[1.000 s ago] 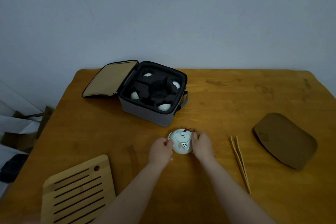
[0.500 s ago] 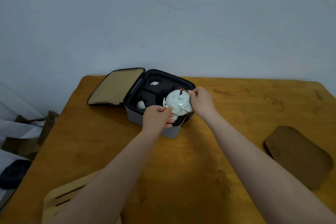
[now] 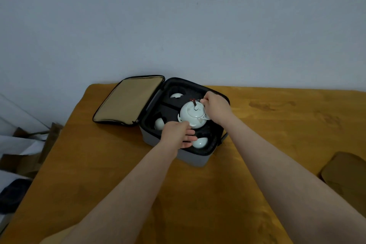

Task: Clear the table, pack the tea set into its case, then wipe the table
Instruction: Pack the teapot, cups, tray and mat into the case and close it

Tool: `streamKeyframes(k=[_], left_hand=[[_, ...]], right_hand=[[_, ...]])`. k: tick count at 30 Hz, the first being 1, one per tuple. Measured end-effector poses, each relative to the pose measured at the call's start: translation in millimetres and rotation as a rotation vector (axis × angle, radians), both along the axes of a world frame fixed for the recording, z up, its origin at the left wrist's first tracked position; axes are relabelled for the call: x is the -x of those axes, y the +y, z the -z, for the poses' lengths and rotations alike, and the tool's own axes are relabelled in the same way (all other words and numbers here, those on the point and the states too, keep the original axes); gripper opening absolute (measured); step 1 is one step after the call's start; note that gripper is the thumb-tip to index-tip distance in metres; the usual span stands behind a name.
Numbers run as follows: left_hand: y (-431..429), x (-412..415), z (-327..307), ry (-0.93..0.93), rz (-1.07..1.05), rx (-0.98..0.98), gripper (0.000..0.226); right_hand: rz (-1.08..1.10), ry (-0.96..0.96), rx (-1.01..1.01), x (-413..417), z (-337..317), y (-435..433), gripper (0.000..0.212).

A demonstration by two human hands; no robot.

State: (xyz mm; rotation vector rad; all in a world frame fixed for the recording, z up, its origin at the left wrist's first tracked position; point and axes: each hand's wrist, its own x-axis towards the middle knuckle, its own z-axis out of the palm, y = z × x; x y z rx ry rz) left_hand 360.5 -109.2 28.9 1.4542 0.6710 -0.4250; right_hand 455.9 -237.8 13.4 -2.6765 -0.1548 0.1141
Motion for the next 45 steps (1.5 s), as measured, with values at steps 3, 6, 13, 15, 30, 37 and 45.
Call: streamKeyframes(k=[3, 6, 13, 15, 30, 37, 45], left_hand=[[9.3, 3.2, 2.6, -0.101, 0.181, -0.389, 0.018], [16.2, 5.7, 8.2, -0.391, 0.293, -1.055, 0.019], [13.5, -2.0, 42.6, -0.687, 0.662, -1.230, 0.061], [12.3, 1.1, 48.9, -0.704, 0.625, -1.267, 0.059], [10.8, 3.9, 53.3, -0.727, 0.650, -1.313, 0.052], [8.3, 9.9, 42.6, -0.735, 0.568, -1.197, 0.055], [-2.9, 59.9, 12.0, -0.769, 0.419, -1.060, 0.060]], right_hand=[[-0.016, -0.011, 0.007, 0.8, 4.1, 0.4, 0.026], [-0.039, -0.024, 0.050, 0.4, 5.2, 0.1, 0.024], [-0.095, -0.108, 0.216, 5.7, 13.7, -4.8, 0.027], [-0.117, -0.112, 0.234, 6.5, 18.6, 0.2, 0.025], [-0.224, -0.219, 0.315, 9.4, 19.7, -0.9, 0.025], [-0.117, -0.333, 0.079, 54.4, 7.0, -12.0, 0.034], [-0.116, -0.276, 0.033, 105.6, -9.4, -23.4, 0.037]])
